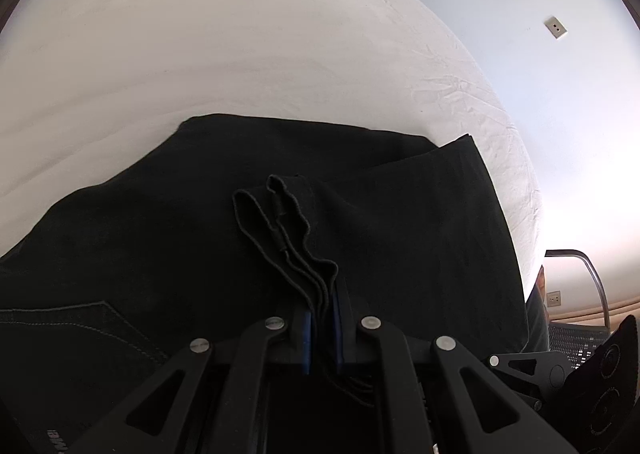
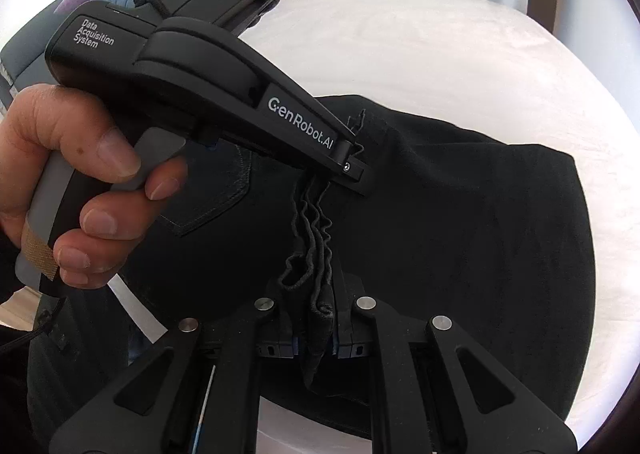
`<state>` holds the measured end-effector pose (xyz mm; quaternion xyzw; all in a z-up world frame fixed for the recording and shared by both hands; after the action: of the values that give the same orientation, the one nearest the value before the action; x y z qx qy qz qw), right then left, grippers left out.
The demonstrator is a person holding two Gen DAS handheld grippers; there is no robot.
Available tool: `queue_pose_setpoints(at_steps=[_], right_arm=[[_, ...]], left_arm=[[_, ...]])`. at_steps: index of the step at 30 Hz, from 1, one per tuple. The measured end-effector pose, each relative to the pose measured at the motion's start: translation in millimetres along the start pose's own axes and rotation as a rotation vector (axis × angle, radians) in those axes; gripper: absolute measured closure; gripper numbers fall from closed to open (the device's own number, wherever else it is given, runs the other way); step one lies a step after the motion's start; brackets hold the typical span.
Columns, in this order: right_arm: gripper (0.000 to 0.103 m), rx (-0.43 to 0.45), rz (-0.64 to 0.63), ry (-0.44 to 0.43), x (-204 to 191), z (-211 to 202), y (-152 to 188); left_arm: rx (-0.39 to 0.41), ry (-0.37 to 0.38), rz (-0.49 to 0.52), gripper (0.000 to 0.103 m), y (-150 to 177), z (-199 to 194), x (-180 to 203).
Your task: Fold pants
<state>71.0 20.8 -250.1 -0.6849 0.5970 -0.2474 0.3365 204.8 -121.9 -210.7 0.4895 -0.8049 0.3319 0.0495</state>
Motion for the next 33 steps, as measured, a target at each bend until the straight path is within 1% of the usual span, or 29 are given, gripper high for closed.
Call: queue_pose_setpoints(at_steps=[6, 7, 11, 13, 16, 19, 20, 21, 22, 23, 24, 25, 26, 27, 28, 29, 30, 31, 32, 33], right_arm=[[0.093, -0.044, 0.008, -0.043, -29, 19, 6], [0.092, -0.048, 0.004, -0.047, -33, 21, 6], [0.091, -0.074, -0.004, -0.053, -44, 28, 9], [0.091, -0.085, -0.006, -0.054, -41, 35, 12], [0.091, -0.1, -0.01, -0.052, -43, 39, 15], [0.088, -0.111, -0.006, -0.057, -45, 41, 20], [0.083, -0.12, 0.007, -0.071, -39, 48, 17], [0.078, -0.131, 0.027, -0.093, -40, 46, 18], [0.062, -0.142, 0.052, -0.122, -41, 41, 19], [0.042, -0.148, 0.085, -0.158, -41, 32, 20], [0.038, -0.137, 0.117, -0.195, -42, 23, 20], [0.038, -0.117, 0.139, -0.233, -41, 11, 19], [0.038, -0.094, 0.159, -0.267, -37, -2, 18], [0.039, -0.066, 0.19, -0.296, -29, -13, 16], [0.042, -0.055, 0.236, -0.311, -17, -22, 15], [0.061, -0.056, 0.295, -0.329, 0, -30, 13], [0.072, -0.059, 0.351, -0.345, 20, -37, 17], [0.078, -0.052, 0.398, -0.335, 41, -39, 15], [0.08, -0.033, 0.451, -0.321, 62, -39, 22], [0.081, -0.024, 0.514, -0.344, 85, -41, 19]], left_arm=[[0.001, -0.013, -0.019, 0.094, 1, -6, -22], [0.002, -0.018, -0.02, 0.094, 1, -6, -24], [0.006, -0.027, -0.018, 0.094, 3, -7, -30], [0.01, -0.027, -0.024, 0.093, 5, -6, -31], [0.019, -0.028, -0.038, 0.088, 8, -5, -32], [0.05, -0.059, -0.039, 0.077, 7, -8, -30], [0.067, -0.09, -0.027, 0.069, 5, -12, -31], [0.085, -0.129, -0.013, 0.061, 3, -17, -33], [0.106, -0.167, 0.0, 0.058, 0, -23, -35], [0.131, -0.202, 0.01, 0.056, -3, -30, -35], [0.152, -0.228, 0.017, 0.056, -8, -40, -41], [0.18, -0.253, 0.029, 0.056, -11, -48, -40], [0.212, -0.262, 0.043, 0.056, -16, -58, -41], [0.236, -0.26, 0.055, 0.056, -17, -62, -32], [0.255, -0.256, 0.068, 0.056, -18, -65, -22], [0.267, -0.251, 0.076, 0.056, -17, -65, -13], [0.27, -0.236, 0.082, 0.056, -13, -63, -3], [0.256, -0.217, 0.096, 0.056, -7, -57, 6], [0.233, -0.211, 0.118, 0.056, 0, -51, 9], [0.211, -0.222, 0.138, 0.056, 9, -42, 14]])
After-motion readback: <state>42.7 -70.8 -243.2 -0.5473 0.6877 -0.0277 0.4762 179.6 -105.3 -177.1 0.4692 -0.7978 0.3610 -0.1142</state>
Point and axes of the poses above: each gripper's, at about its wrist camera, not at the fingertips, and z roughly the way its jaws point, x to its right, y to its underside, the point moved 8 cm from there along z, roughly the way its jaws point, and after that the axes turned 14 degrees about x, right-handed, at the moved point
